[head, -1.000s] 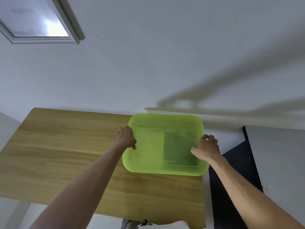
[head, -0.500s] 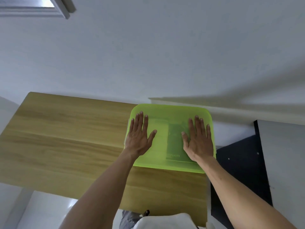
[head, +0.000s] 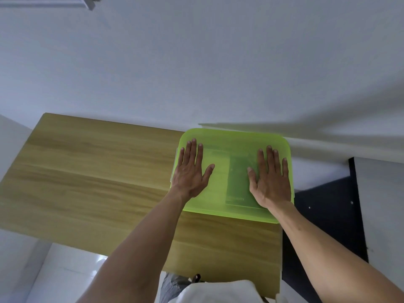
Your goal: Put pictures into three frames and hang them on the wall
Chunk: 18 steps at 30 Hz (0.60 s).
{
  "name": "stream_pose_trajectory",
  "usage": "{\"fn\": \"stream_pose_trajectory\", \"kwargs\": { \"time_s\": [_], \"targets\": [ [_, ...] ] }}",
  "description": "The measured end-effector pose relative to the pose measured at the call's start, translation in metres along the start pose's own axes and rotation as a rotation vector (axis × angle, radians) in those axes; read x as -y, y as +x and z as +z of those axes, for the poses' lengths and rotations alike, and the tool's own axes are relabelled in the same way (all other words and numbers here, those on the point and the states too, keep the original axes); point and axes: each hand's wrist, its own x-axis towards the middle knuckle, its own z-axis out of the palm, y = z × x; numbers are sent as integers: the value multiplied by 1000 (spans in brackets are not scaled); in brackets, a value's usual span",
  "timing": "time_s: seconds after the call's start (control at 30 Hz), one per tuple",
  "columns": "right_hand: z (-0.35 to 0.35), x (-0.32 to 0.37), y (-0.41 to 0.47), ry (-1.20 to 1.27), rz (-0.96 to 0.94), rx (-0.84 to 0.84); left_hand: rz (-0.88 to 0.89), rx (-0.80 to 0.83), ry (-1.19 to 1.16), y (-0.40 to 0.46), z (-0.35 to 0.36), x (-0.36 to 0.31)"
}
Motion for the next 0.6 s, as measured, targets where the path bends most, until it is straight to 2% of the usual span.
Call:
{"fn": "stream_pose_trajectory", "kwargs": {
  "time_s": [0.3, 0.47, 0.57, 0.6],
  "targets": [
    [-5, 7, 3, 8, 35, 67, 28, 33, 5, 8, -4, 6],
    [-14, 9, 4, 39, 37, 168, 49, 82, 1, 17, -8, 12],
    [-25, 10, 4, 81, 35, 233, 58, 150, -111, 18, -20, 13],
    [-28, 12, 4, 91, 35, 233, 72, 129, -179, 19, -25, 15]
  ]
}}
